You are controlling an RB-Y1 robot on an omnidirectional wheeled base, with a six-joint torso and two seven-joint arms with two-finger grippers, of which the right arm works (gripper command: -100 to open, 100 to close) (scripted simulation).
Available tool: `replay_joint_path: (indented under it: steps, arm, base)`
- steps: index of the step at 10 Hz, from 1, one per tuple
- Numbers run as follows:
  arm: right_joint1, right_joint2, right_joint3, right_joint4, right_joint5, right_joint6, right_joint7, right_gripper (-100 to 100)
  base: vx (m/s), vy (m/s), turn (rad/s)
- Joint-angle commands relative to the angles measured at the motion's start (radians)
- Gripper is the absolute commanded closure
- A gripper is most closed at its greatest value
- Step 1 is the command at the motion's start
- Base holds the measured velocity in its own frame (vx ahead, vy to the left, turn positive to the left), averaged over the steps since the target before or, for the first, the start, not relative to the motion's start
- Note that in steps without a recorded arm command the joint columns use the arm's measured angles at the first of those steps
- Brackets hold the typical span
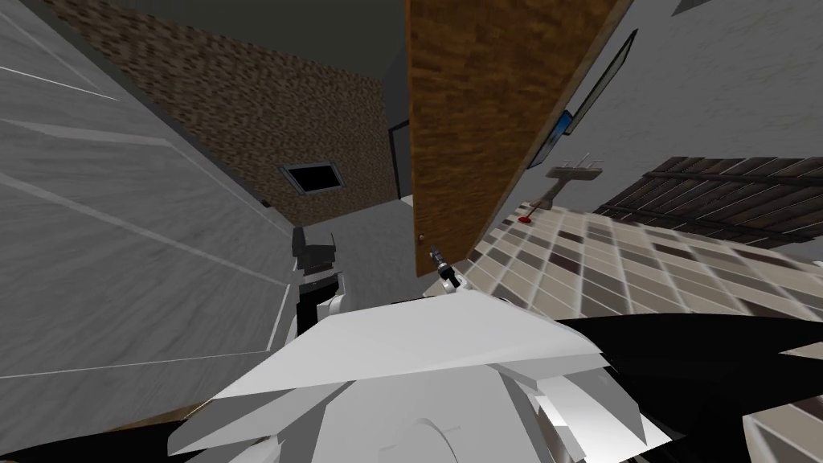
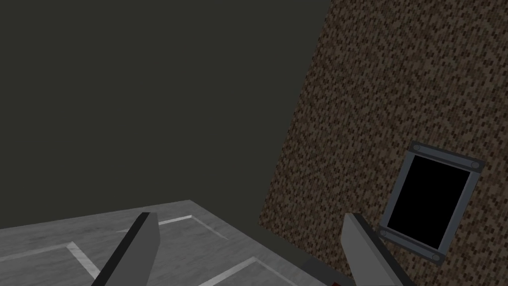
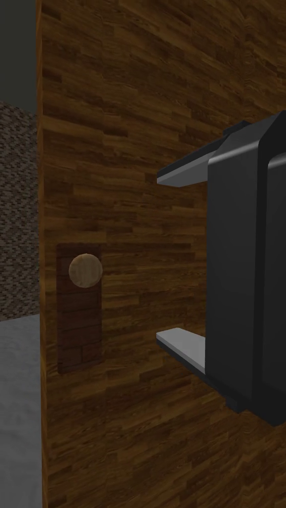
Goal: Push the door open
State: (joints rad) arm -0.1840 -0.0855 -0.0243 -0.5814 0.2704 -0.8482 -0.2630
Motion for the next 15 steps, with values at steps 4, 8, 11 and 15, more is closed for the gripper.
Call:
replay_joint_path:
  steps: [4, 8, 11, 15]
  arm:
    - [0.0, 0.002, -0.01, 0.006, -0.006, -0.01, 0.013, -100]
    - [0.0, 0.007, -0.015, 0.008, -0.008, -0.013, 0.02, -100]
    - [0.0, 0.007, -0.015, 0.008, -0.008, -0.013, 0.02, 100]
    - [0.002, 0.004, -0.025, 0.01, -0.015, -0.009, 0.025, 100]
  base:
    - [0.207, 0.048, 0.026]
    - [0.19, 0.026, 0.018]
    - [-0.025, -0.003, 0.005]
    - [0.023, 0.007, -0.008]
